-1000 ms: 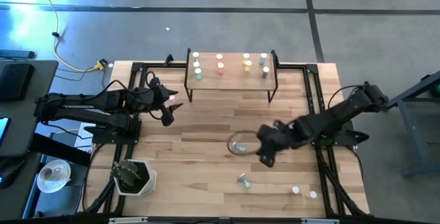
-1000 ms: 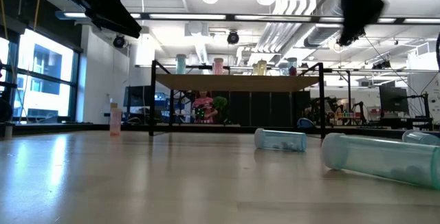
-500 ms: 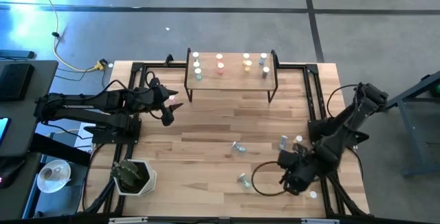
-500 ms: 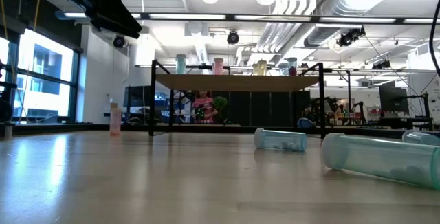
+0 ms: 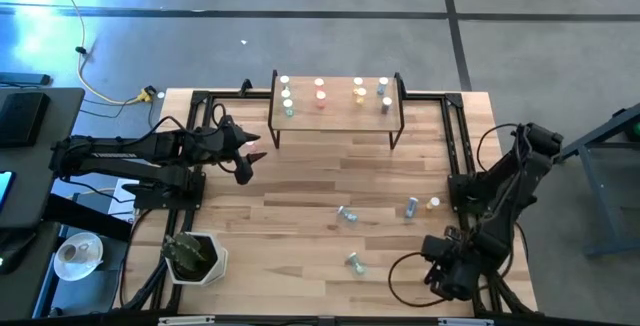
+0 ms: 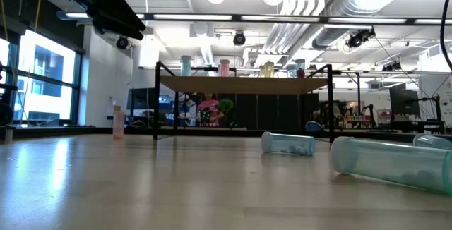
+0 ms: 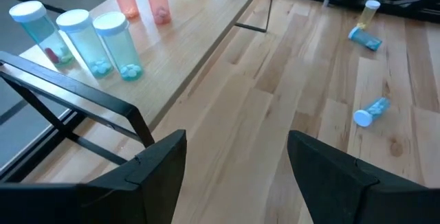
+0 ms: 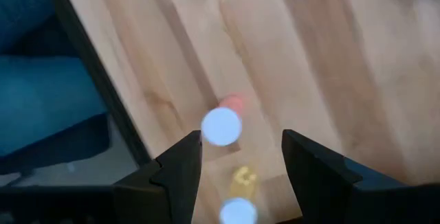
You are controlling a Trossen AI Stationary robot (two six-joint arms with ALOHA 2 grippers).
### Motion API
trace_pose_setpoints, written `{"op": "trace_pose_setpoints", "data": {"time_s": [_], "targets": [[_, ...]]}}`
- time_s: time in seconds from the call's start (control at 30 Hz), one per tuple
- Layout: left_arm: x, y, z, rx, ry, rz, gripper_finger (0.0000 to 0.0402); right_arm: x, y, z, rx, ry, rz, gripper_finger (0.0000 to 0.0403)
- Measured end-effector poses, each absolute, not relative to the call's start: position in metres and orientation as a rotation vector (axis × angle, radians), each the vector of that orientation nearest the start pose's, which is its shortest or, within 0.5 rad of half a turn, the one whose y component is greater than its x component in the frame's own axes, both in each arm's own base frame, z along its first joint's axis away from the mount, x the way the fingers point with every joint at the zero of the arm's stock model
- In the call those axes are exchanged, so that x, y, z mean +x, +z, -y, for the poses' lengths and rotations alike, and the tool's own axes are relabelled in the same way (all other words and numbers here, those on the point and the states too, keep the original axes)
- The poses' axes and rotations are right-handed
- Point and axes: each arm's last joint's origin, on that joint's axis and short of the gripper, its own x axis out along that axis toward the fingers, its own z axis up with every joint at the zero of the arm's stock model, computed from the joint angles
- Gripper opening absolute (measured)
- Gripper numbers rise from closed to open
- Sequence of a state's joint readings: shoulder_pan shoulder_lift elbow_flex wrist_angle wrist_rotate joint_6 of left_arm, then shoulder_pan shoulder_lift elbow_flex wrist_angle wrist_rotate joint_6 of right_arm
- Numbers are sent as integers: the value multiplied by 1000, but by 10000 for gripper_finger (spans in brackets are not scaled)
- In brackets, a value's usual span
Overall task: Pick and place medicine bottles onto shelf by color
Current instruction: Align the pink pill bottle with the pink pill bottle
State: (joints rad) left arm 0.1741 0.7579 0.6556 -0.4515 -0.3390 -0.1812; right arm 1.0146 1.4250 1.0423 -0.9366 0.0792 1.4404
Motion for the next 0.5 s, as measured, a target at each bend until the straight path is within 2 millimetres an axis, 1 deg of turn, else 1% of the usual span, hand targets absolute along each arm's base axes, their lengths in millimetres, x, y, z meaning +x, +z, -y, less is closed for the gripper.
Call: {"op": "trace_pose_setpoints", "data": {"time_s": [0.17,0.3,0.5], "targets": [[155,270,-37,-126,550,-510,241,129,229,-222,482,-140,-1353,193],[155,270,-37,-126,550,-510,241,124,222,-229,426,-129,-1342,193],[155,270,-37,-125,552,-510,241,126,209,-237,378,-134,-1362,193]]}}
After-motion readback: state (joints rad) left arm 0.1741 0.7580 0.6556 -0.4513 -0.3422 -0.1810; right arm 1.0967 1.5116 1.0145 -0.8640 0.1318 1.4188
